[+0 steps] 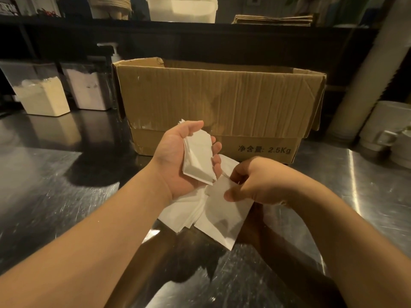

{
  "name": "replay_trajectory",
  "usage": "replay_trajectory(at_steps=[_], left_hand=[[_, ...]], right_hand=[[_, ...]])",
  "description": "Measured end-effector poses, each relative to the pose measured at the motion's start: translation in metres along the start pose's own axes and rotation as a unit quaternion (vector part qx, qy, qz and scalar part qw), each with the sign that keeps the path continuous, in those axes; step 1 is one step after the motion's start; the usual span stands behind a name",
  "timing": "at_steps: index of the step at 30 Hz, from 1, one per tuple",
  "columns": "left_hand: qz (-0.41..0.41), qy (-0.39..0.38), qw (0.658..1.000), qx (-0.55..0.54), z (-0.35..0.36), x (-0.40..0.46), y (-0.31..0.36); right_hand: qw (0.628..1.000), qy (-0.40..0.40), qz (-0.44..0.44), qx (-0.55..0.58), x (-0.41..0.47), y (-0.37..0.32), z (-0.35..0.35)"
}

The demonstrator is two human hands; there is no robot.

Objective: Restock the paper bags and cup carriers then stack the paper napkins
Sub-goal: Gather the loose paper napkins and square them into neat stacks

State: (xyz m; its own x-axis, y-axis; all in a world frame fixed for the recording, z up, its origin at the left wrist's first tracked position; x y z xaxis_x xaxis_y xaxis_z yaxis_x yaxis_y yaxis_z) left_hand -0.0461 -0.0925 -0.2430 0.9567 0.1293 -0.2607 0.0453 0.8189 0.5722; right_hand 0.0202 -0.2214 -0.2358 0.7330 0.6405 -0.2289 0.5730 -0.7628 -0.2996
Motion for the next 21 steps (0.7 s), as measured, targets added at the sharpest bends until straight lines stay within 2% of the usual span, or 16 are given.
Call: replay_trajectory(at_steps=[7,13,21], left_hand=[[-0.003,0.001,1.0,0.005,-0.004,0.002,0.001],[0.005,0.003,1.0,0.022,-0.001,0.002,-0.001],[0.008,0.009,1.0,0.026,-0.001,0.001,-0.001]], right_hand=[[0.995,0.096,0.033,0.01,0.002,0.017,-0.02],[0.999,0.031,0.039,-0.02,0.006,0.012,-0.012],[0.998,0.046,0.034,-0.031,0.005,0.011,-0.011]])
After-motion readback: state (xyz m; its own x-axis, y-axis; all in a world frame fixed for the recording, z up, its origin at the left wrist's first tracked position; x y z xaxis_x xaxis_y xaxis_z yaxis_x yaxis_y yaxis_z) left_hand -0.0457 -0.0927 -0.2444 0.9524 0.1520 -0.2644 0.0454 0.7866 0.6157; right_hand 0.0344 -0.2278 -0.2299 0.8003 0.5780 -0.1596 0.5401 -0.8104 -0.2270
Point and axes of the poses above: each hand's wrist, its own x-axis towards the middle knuckle, its own z-axis out of the palm, y = z × x, the point moved 6 cm from there along x, towards the middle knuckle, and after that the axes turned 11 degrees about -x, right-handed, at the moved point
